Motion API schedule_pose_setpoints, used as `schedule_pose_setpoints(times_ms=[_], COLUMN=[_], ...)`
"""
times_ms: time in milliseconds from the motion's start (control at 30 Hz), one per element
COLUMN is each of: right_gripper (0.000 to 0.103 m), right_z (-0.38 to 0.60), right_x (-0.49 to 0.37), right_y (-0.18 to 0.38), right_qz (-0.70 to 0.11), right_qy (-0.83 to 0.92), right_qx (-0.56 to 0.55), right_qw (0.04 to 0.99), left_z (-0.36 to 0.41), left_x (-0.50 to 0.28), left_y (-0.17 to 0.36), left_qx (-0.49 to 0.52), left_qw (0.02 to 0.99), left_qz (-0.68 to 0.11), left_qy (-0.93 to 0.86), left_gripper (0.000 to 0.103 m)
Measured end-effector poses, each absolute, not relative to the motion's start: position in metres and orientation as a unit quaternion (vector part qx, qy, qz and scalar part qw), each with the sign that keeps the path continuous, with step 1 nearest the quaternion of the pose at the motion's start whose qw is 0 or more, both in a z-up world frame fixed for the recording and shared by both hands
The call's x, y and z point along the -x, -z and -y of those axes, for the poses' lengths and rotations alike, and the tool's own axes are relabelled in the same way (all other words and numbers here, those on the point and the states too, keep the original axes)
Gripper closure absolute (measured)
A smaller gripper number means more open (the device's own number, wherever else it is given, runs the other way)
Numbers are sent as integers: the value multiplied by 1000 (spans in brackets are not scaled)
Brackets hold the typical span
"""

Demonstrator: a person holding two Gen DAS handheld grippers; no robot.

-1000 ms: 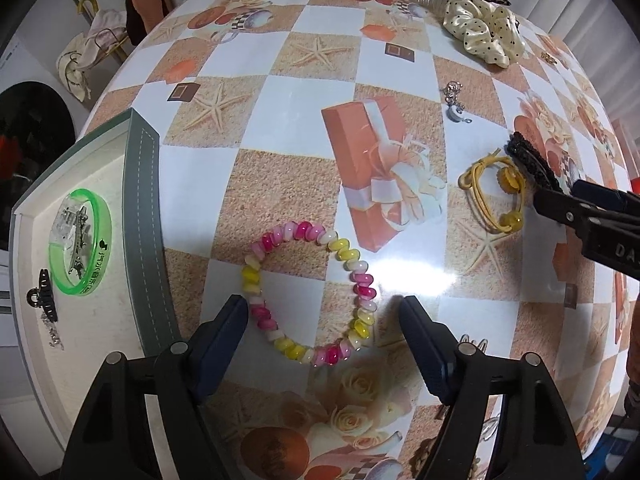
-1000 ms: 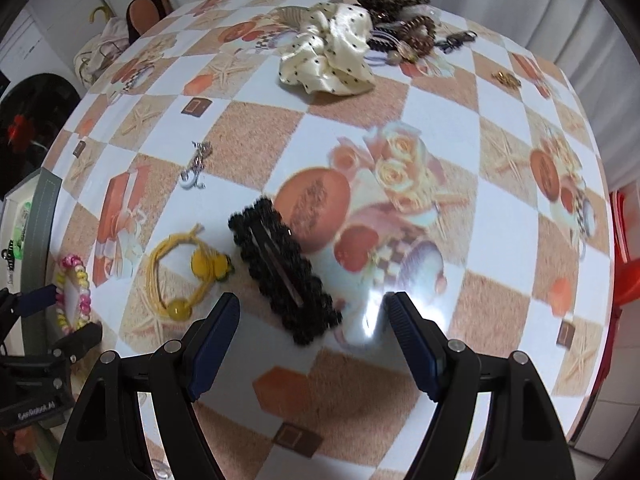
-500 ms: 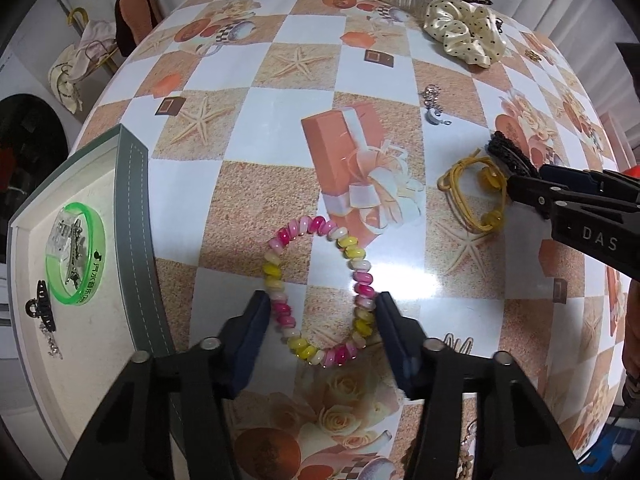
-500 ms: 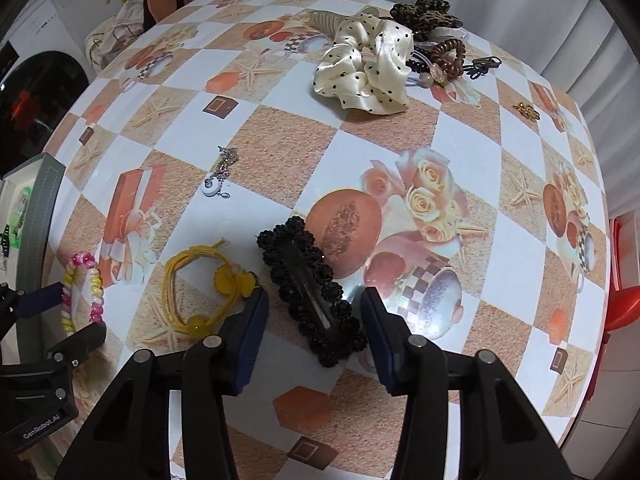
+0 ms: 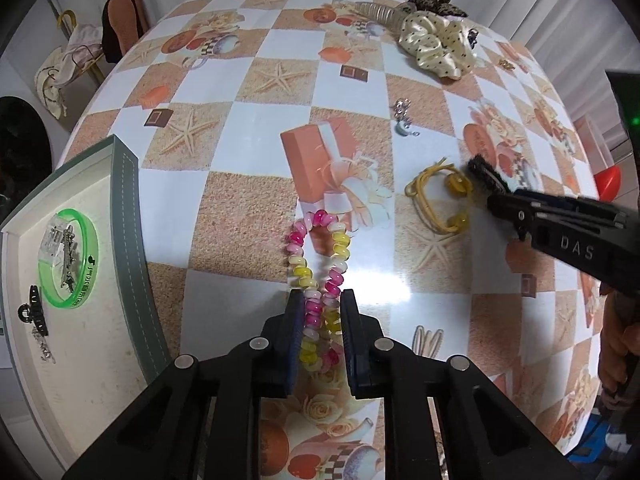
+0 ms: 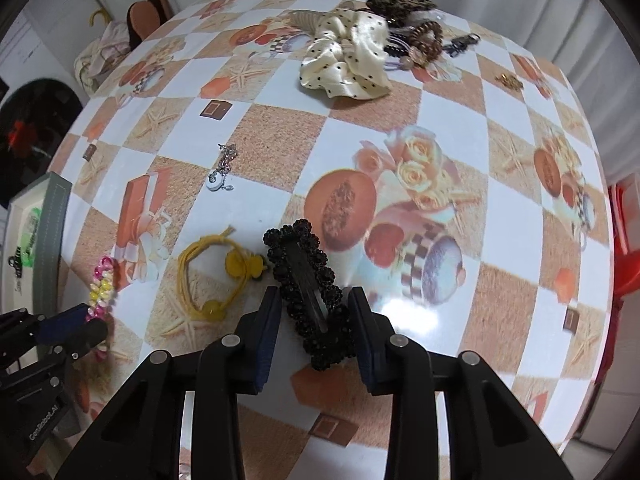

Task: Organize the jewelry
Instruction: 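Carry the black clip into the tray with right tool while left tool carries bracelet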

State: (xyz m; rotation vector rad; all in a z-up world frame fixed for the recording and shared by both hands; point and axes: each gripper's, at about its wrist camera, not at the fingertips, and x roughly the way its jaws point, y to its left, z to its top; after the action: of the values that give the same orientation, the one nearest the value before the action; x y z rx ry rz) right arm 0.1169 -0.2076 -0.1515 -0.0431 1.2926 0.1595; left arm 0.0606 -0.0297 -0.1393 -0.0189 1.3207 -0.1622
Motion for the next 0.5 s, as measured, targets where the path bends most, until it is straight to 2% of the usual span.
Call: schedule_pose_setpoints(times_ms=[500], right_gripper=[66], right_z=[215], right_x=[-80], right_y=[127], right_qz=[-608], right_qy=[-73], right_qx=[-80], right_qw=[786], left_z=[3], left_x=[-47], left_y=[97], left_qx=[25], left_qw=[806], left_qz=[-585], left_qy=[85], left_gripper=[80])
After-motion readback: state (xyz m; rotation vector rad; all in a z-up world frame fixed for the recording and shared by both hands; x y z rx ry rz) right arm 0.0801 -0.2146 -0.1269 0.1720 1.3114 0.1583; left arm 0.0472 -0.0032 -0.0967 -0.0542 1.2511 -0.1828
